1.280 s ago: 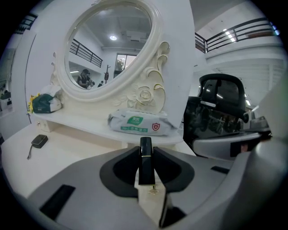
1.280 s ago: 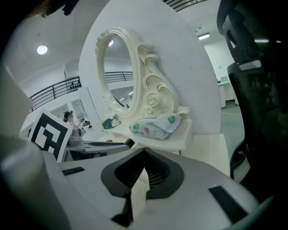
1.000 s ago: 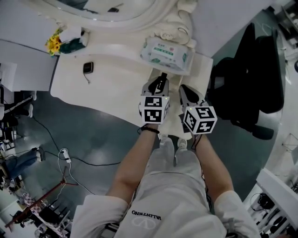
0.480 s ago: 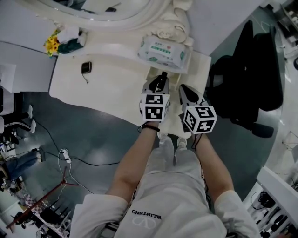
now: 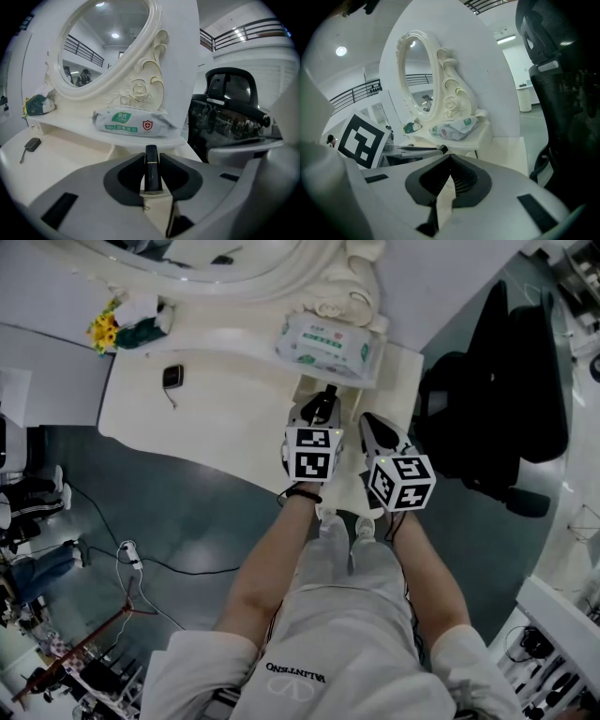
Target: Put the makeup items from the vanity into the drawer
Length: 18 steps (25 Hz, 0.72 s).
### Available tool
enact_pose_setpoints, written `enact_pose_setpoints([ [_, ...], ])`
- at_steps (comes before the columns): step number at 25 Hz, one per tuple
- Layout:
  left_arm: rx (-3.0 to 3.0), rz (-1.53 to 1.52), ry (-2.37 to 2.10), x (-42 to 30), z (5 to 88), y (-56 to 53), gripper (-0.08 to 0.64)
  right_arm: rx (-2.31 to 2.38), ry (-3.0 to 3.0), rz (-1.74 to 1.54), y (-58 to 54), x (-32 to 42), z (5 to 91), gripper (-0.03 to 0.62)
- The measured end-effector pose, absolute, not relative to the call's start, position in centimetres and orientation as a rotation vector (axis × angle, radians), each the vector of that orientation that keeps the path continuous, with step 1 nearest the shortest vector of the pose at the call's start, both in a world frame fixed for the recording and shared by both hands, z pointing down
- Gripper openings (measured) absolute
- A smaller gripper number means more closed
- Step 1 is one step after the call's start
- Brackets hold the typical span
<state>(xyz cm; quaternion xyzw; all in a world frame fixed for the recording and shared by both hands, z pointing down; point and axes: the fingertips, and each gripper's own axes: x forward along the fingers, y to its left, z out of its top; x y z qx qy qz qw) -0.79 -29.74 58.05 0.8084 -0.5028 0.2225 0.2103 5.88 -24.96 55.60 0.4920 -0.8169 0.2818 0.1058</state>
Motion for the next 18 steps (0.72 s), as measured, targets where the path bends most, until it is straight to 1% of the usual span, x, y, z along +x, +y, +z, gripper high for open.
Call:
enact_pose_setpoints([
  [18, 2.253, 0.653, -1.395, -0.3, 59.1, -29.8, 0.106, 1.462, -2.397, 0.838, -24.0, 6.5, 55.9, 0.012],
])
